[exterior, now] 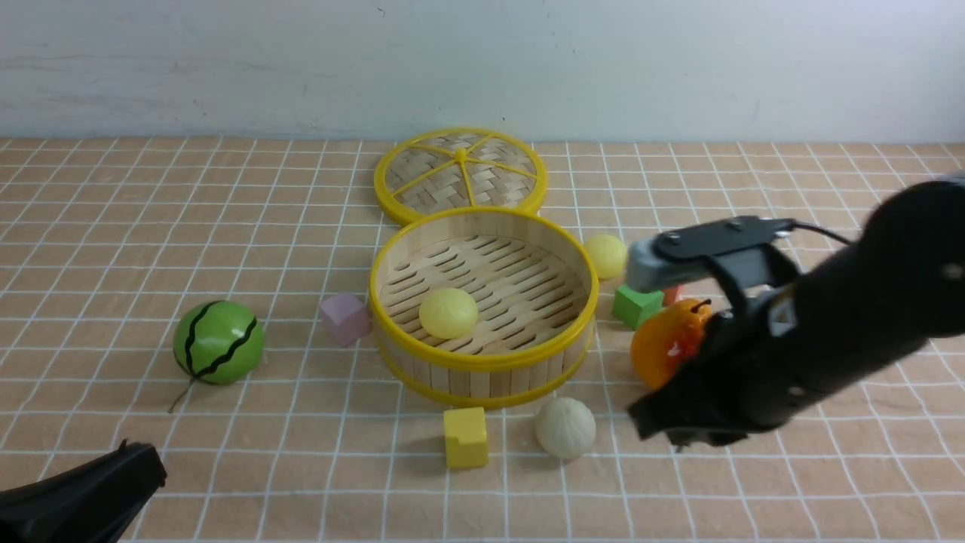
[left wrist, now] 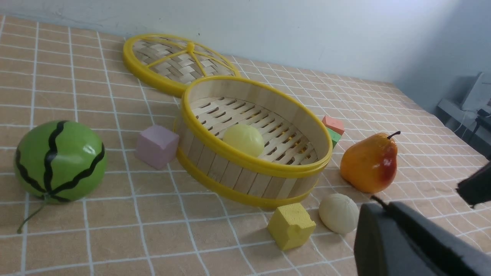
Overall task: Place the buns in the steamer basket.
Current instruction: Use the right arm to grab a steamed stuffed bun, then use the right arm to put the steamed stuffed bun into the steamer
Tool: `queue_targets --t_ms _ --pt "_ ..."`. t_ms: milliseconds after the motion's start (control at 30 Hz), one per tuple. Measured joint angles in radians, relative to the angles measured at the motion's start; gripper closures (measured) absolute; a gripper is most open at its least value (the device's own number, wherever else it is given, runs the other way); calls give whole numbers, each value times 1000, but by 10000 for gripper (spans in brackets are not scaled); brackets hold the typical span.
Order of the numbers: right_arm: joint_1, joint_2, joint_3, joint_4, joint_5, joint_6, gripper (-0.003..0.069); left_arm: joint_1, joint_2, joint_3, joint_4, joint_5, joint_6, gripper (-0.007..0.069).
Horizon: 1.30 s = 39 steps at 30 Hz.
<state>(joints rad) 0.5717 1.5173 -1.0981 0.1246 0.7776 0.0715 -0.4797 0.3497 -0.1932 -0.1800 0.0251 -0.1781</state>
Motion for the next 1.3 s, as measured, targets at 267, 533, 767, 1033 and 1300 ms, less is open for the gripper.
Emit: queue_targets --t_ms 267,533,767,1033,1300 --pt "36 208 -151 -43 -28 59 421 0 0 0 0 1 0 637" --pt "36 334 -180 -38 -149 63 291 0 0 0 0 1 0 634" --pt "36 380 -180 -71 -210 69 316 0 0 0 0 1 0 628" --pt "36 393 -181 -90 -213 78 524 0 0 0 0 1 0 627" --pt "39 321 -196 -90 -119 73 650 0 0 0 0 1 0 627"
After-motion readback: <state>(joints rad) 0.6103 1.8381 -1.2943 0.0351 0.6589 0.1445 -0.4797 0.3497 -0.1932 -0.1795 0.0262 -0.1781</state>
